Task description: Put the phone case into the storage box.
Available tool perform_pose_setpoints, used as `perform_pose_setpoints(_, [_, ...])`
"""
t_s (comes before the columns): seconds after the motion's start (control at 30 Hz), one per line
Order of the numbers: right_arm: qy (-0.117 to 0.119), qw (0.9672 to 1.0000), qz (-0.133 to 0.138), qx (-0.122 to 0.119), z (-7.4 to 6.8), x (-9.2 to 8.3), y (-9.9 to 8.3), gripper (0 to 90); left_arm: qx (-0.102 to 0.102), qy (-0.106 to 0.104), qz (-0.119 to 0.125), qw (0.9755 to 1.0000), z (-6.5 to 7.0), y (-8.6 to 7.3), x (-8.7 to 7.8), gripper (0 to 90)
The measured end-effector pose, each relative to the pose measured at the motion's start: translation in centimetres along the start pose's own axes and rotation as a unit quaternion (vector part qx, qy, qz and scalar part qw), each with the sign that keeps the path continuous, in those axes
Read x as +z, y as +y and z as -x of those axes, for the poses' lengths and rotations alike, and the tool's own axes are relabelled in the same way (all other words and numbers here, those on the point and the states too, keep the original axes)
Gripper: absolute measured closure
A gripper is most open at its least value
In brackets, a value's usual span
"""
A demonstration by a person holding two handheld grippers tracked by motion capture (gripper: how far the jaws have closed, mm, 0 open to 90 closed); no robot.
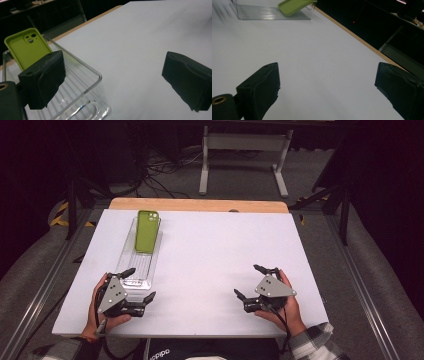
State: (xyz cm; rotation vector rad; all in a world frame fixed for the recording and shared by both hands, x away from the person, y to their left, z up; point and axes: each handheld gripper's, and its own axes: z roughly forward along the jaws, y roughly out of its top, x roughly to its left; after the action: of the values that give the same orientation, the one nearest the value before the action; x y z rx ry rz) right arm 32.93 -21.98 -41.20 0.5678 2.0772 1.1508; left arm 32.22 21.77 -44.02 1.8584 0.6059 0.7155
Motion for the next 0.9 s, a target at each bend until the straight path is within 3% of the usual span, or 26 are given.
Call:
perform_pose_setpoints(0.07, [0.002, 1.0, 0.0, 0.004, 0.17, 0.12, 0.0, 6.8, 0.006, 0.004, -0.005, 1.0, -0.17, -0.17, -0.18, 5.8])
perform_pose_setpoints(0.13, [0.008, 0.9999, -0.001, 0.01, 0.27, 0.28, 0.04, 6.8, -0.008, 0.002, 0.0, 1.0, -0.16, -0.29, -0.21, 5.8])
perform_pose_setpoints(0.3, [0.011, 0.9999, -0.002, 0.006, 0.34, 0.54, 0.01, 6.9, 0.002, 0.006, -0.004, 1.0, -0.28, -0.27, -0.27, 5.8])
perform_pose_setpoints(0.43, [0.01, 0.9999, -0.001, 0.009, 0.42, 0.56, -0.04, 7.2, -0.004, 0.006, -0.002, 1.0, -0.28, -0.19, -0.08, 5.9])
perform_pose_setpoints(0.53, [0.006, 0.9999, 0.001, 0.008, 0.42, 0.61, 0.0, 7.6, 0.008, 0.007, -0.006, 0.9999, -0.38, -0.12, 0.05, 5.9])
perform_pose_setpoints(0.57, [0.007, 0.9999, 0.0, 0.008, 0.37, 0.61, -0.02, 7.7, -0.002, 0.007, -0.001, 1.0, -0.28, -0.11, 0.11, 5.9])
perform_pose_setpoints(0.63, [0.006, 1.0, -0.002, 0.002, 0.26, 0.57, -0.03, 7.7, 0.015, 0.014, -0.008, 0.9998, -0.42, 0.03, -0.05, 6.0])
perform_pose_setpoints(0.77, [0.005, 1.0, 0.0, 0.007, 0.2, 0.56, 0.1, 7.8, 0.006, 0.014, 0.004, 0.9999, -0.49, 0.11, -0.39, 6.5])
perform_pose_setpoints(0.9, [0.007, 1.0, -0.001, 0.004, 0.13, 0.63, 0.16, 7.9, 0.011, 0.014, 0.001, 0.9998, -0.52, 0.14, -0.4, 6.4])
